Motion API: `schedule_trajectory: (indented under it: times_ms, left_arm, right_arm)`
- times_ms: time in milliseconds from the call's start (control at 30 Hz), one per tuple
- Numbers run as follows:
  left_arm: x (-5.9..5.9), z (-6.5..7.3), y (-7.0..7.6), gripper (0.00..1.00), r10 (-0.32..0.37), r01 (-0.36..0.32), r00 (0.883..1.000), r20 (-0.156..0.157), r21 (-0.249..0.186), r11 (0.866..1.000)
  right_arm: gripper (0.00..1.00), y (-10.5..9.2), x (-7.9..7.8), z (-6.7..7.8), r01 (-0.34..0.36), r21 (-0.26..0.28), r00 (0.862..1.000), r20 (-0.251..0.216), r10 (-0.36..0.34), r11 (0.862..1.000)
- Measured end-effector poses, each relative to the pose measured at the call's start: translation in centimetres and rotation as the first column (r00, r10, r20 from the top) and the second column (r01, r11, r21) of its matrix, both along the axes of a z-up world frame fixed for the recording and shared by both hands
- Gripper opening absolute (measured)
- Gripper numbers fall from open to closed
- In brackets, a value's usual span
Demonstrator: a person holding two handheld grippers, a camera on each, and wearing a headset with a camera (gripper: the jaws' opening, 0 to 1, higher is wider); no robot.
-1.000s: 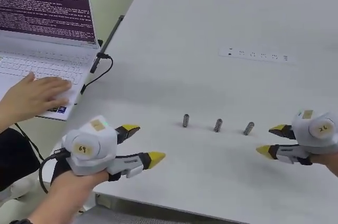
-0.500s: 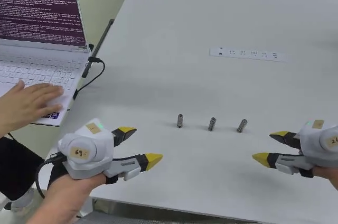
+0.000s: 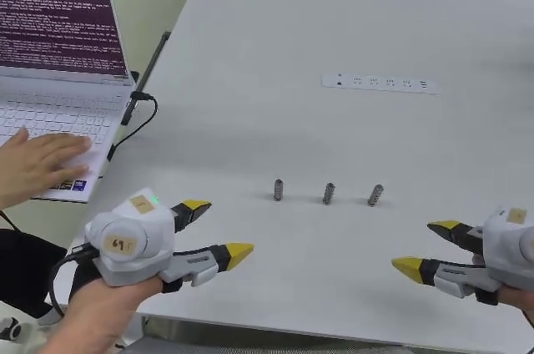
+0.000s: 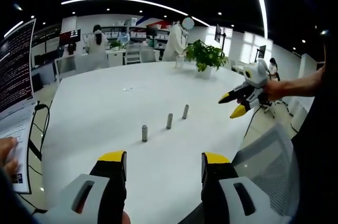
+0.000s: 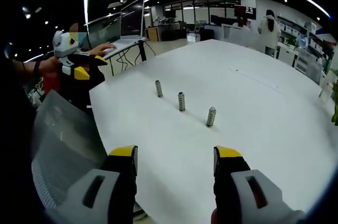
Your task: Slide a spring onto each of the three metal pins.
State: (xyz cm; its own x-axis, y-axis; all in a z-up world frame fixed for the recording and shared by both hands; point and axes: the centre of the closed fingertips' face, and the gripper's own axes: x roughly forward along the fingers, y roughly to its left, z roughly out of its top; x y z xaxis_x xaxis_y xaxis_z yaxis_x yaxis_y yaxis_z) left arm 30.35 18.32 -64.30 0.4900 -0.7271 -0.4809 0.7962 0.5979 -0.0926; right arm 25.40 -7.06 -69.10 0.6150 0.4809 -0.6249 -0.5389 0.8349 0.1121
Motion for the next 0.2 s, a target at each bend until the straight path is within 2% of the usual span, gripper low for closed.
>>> schedule_trajectory:
  times_ms: [200]
  left_arm:
    - [0.02,0.4,0.04,0.53,0.004,-0.004,1.0,0.008,-0.006,1.0]
  right_arm:
    - [0.59,0.18,-0.41,0.42,0.038,0.037,0.999,0.01,-0.039,0.999]
